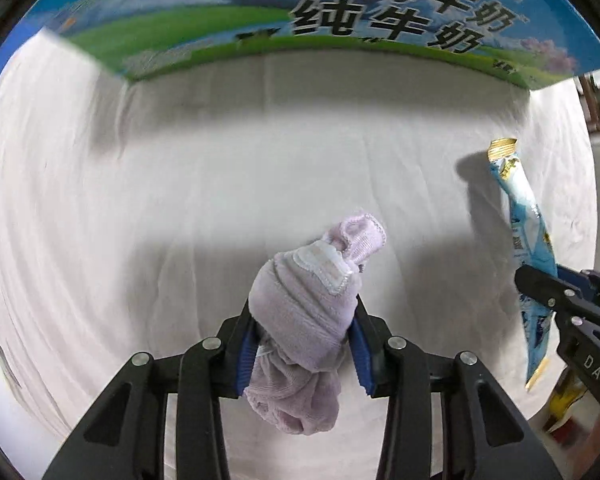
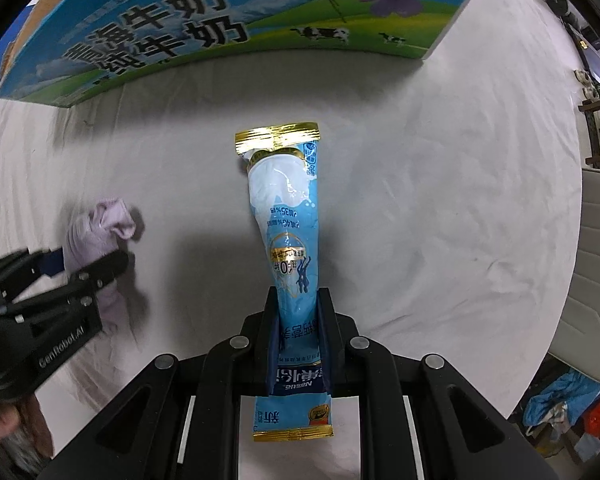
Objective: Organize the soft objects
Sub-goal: 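Grasp the blue tube pack with right tool while left tool grasps the lilac sock, then carry the sock with left tool while right tool carries the tube pack into the box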
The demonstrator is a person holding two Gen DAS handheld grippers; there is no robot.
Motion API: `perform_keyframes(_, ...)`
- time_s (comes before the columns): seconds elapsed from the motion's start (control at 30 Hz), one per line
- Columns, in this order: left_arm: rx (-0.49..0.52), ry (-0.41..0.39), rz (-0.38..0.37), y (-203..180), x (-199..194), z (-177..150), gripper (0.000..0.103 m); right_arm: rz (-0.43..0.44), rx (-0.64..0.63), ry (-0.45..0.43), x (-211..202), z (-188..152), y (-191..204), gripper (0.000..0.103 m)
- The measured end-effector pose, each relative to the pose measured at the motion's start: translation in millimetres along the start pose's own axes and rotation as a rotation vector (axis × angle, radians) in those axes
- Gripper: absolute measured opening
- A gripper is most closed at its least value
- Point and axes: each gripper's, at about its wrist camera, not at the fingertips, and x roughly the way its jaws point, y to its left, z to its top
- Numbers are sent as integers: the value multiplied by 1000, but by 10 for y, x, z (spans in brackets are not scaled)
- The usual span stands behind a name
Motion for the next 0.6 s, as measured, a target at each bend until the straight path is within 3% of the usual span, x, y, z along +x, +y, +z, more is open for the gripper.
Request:
perform_keyframes(0.13,-72,-37,-42,233,-114,-250,37,34,-6,-24,-176,-6,79,17)
perform_keyframes(0.37,-106,-172,-139,399,-942,-356,37,134,-22,-134,-903,1,229,17)
perform_keyframes(0.47,-101,-241,-162,442,-1342,-301,37,175,-26,-189,-1263,74,285,17)
perform_keyframes(0.6,-83,-320,-176,238,-1924,184,37,203,-35,-264,-1736,237,420,17)
